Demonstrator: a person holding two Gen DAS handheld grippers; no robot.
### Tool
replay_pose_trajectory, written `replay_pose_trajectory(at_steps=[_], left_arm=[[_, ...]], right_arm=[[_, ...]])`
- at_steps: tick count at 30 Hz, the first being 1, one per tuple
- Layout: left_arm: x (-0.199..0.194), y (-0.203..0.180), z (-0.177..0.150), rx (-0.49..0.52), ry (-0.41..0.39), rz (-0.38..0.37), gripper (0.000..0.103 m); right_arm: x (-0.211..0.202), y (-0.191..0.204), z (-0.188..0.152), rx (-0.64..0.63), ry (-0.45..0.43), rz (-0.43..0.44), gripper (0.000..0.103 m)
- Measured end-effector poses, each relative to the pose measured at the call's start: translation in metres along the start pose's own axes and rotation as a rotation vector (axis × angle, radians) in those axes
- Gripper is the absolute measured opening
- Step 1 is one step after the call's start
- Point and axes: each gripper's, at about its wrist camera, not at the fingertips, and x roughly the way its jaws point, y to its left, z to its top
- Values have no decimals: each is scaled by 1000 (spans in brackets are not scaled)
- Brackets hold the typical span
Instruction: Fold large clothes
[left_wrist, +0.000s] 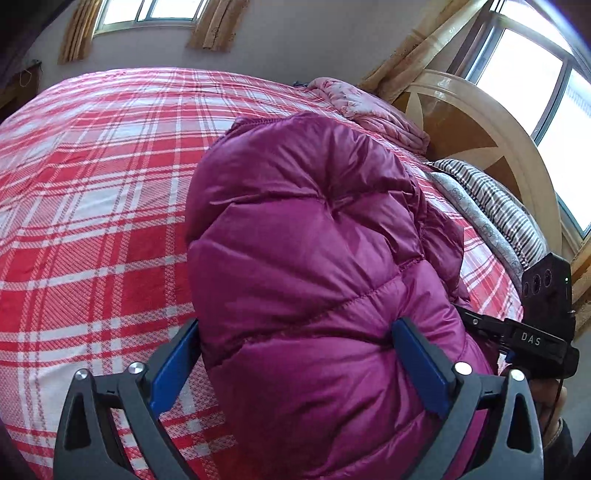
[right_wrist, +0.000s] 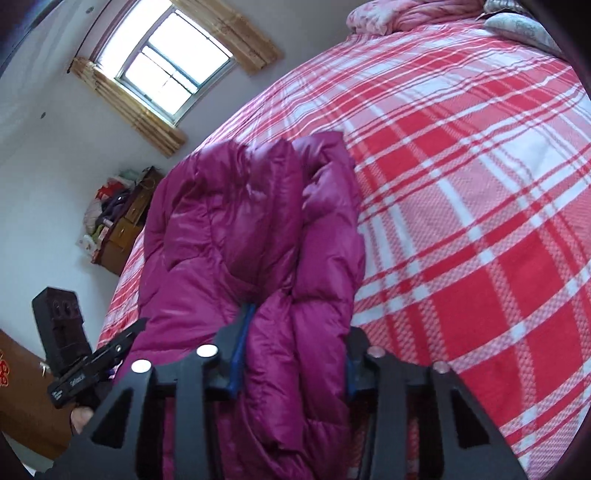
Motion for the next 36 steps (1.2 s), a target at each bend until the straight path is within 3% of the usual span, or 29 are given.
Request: replay_pose_trajectory(at_steps=[1, 4, 8, 18, 36], left_arm=[[-3, -3, -1, 9, -4, -25, 77], [-17, -13, -3, 68, -19, -11, 58], [-44, -14, -3, 69, -27, 14, 45], [-131, 16, -19, 56, -137, 151, 41], [-236, 119, -59, -97, -255, 380, 40]], right_arm=[[-2, 3, -1, -6, -7, 0, 28], [-9, 17, -7, -32, -33, -15, 23], [-17, 37, -13, -54, -56, -2, 21], [0, 115, -27, -176, -36, 85, 21], [117, 247, -48, -373, 132, 212, 21]])
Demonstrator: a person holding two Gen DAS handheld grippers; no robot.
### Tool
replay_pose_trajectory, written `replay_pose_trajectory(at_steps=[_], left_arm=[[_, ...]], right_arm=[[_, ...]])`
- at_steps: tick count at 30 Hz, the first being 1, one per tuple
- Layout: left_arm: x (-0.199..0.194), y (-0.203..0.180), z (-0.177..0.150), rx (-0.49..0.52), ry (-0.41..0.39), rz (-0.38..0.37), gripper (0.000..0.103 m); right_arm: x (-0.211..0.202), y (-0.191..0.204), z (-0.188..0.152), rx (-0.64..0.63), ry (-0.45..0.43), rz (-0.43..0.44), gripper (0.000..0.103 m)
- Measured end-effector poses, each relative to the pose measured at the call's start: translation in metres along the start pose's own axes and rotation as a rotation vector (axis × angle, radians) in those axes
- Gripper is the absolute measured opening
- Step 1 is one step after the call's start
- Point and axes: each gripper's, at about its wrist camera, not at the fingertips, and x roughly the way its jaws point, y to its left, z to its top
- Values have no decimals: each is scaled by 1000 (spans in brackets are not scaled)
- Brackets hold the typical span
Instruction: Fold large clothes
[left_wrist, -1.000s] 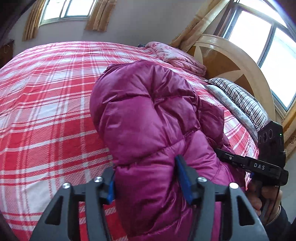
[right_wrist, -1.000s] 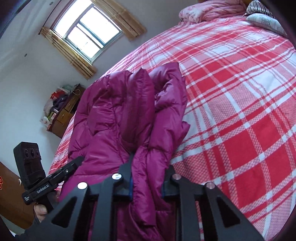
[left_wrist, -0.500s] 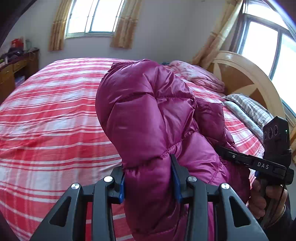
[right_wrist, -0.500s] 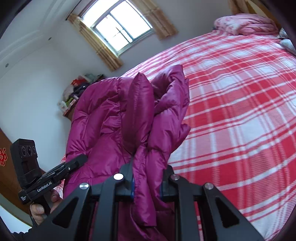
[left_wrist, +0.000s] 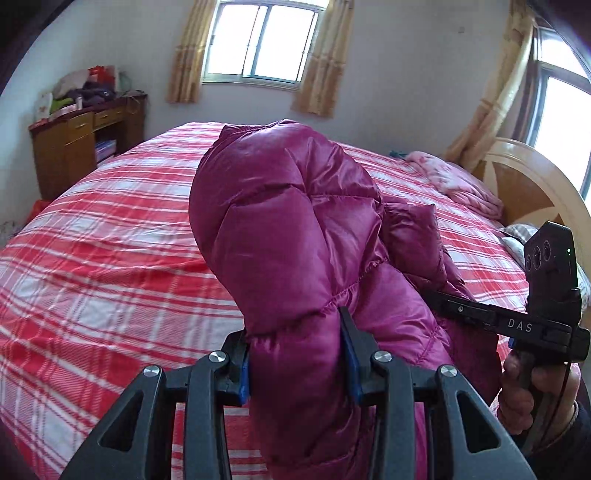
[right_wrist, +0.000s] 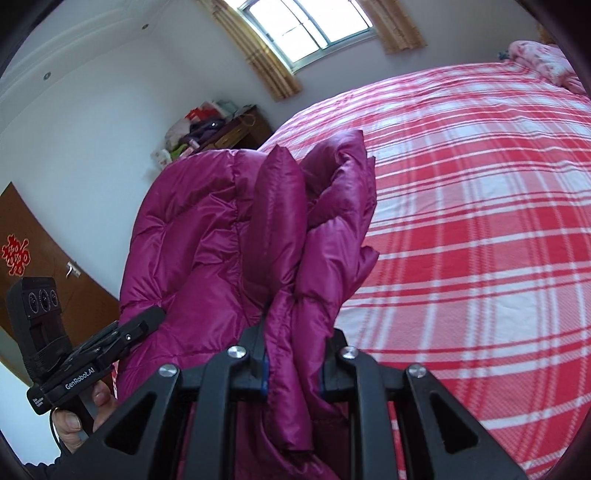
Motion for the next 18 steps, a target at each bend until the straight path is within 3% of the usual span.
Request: replay_pose_trajectory(at_steps=[10, 18], left_arm=[[-10, 58, -11, -69, -8, 81, 39], [-7, 84, -16, -102, 4, 116, 39]], right_arm=[[62, 24, 17, -61, 74, 24, 21], [89, 35, 11, -84, 116, 30, 21]])
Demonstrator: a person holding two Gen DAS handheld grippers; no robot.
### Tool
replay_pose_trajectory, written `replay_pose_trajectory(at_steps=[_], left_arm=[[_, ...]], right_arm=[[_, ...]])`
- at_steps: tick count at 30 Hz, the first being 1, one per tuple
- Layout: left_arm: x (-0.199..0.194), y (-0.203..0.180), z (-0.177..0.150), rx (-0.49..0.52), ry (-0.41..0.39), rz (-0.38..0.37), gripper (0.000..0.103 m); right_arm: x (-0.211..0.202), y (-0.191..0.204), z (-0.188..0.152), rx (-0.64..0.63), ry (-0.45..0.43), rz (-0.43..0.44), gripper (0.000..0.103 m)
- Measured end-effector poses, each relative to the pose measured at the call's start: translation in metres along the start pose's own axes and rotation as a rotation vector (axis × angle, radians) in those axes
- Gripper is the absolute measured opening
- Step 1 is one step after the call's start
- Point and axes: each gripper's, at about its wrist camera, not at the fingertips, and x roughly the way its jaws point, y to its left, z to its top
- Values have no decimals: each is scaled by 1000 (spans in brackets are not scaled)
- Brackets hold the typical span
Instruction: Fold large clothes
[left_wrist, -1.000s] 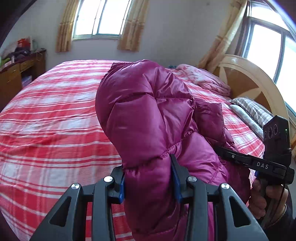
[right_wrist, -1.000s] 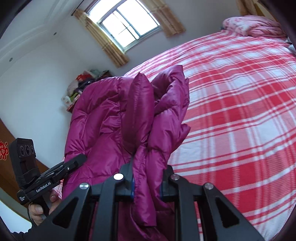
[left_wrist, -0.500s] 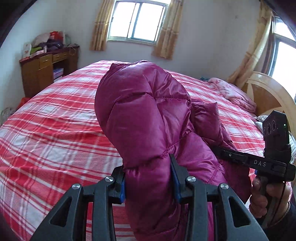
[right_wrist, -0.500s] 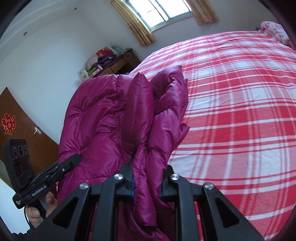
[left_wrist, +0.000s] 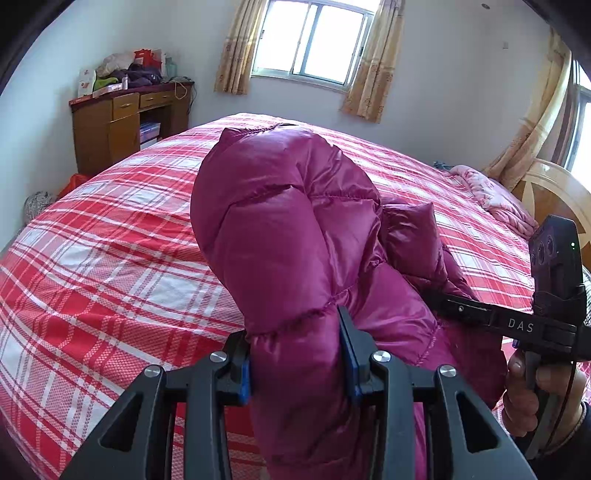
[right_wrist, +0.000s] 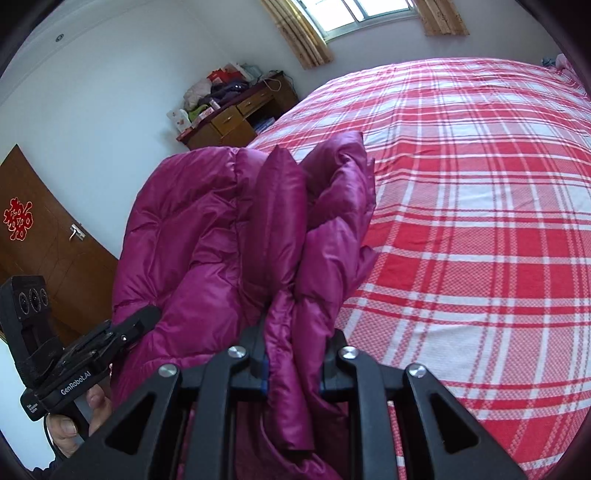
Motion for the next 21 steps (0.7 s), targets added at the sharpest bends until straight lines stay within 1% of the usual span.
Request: replay_pose_trajectory(at_steps=[5, 11, 13, 15, 21], left_arm=[[6, 9, -5, -19, 18, 6, 39], [12, 12, -10, -13, 26, 11, 40], [14, 13, -11, -10, 31, 28, 47], [16, 14, -12, -6, 31, 39, 51], [19, 15, -18, 26, 11, 95, 69]], right_arm=[[10, 0, 0, 2, 20, -3, 21], [15, -1, -2, 9, 29, -15, 21], [17, -1, -3, 10, 34, -19, 21], [19, -1, -4, 7, 39, -28, 22], [23, 1, -6, -20, 42, -62, 28]])
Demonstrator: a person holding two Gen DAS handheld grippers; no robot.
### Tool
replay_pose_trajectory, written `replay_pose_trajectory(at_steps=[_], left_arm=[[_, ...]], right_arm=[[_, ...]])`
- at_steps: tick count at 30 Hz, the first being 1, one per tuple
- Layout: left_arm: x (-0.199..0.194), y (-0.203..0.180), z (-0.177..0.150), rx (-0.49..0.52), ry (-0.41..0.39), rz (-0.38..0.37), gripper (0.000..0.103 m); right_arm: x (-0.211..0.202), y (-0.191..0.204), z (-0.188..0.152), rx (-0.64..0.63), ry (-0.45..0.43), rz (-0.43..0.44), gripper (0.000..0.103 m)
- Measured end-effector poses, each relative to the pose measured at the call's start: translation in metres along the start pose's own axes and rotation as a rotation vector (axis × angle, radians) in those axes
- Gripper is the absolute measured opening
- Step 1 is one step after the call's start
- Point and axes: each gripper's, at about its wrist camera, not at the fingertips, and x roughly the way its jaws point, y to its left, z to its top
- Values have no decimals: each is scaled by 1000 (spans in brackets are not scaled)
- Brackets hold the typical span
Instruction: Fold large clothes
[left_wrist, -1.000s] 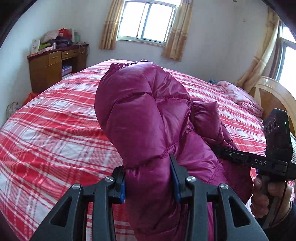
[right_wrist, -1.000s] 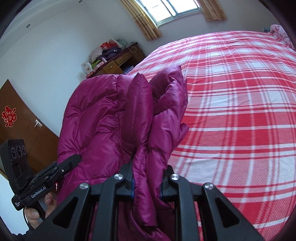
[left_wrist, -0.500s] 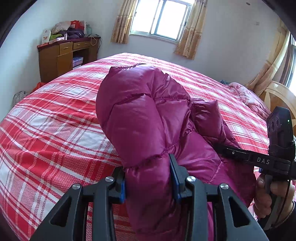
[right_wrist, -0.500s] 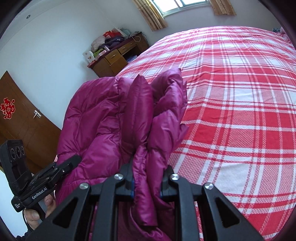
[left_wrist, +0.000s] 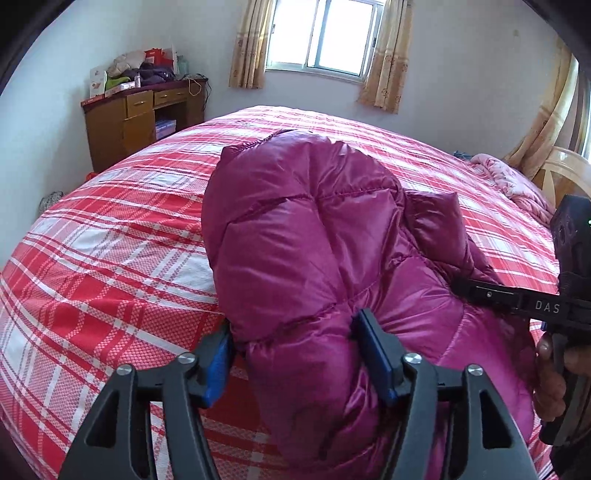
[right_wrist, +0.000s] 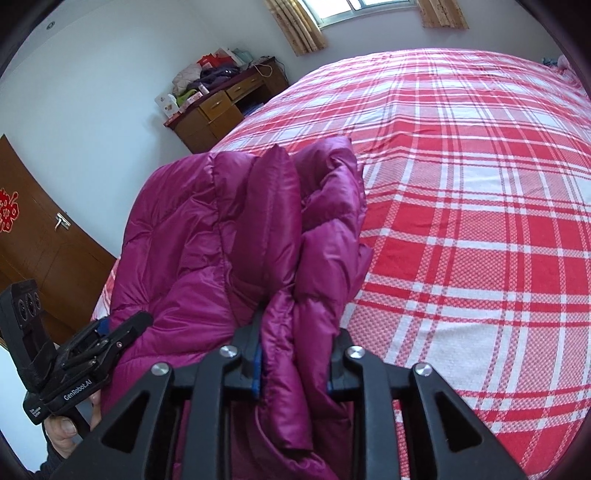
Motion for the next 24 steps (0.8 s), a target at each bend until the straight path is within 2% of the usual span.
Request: replay_pose_trajectory(at_steps=[3, 6, 10, 14, 18, 22, 24], left_arm=[[1, 4, -1, -8, -2, 13, 74], [-4, 5, -2, -14, -1, 21, 74], [-24, 2, 0, 16, -23, 64, 74], [-54, 6, 3, 14, -80, 70, 74], [-90, 9, 8, 8, -149, 80, 74], [-116, 4, 16, -3, -206, 61, 77], [-126, 1, 18, -1, -226, 55, 77]], right_arm=[[0, 0, -1, -2, 1, -12, 32], [-3, -1, -2, 5, -4, -23, 40], [-14, 1, -4, -3, -27, -54, 44], [-45, 11, -8, 1, -101, -106, 59], [-81, 38, -18, -41, -178, -171, 62], [-113, 75, -32, -128, -263, -196, 71], [-124, 89, -38, -158, -283, -206, 71]])
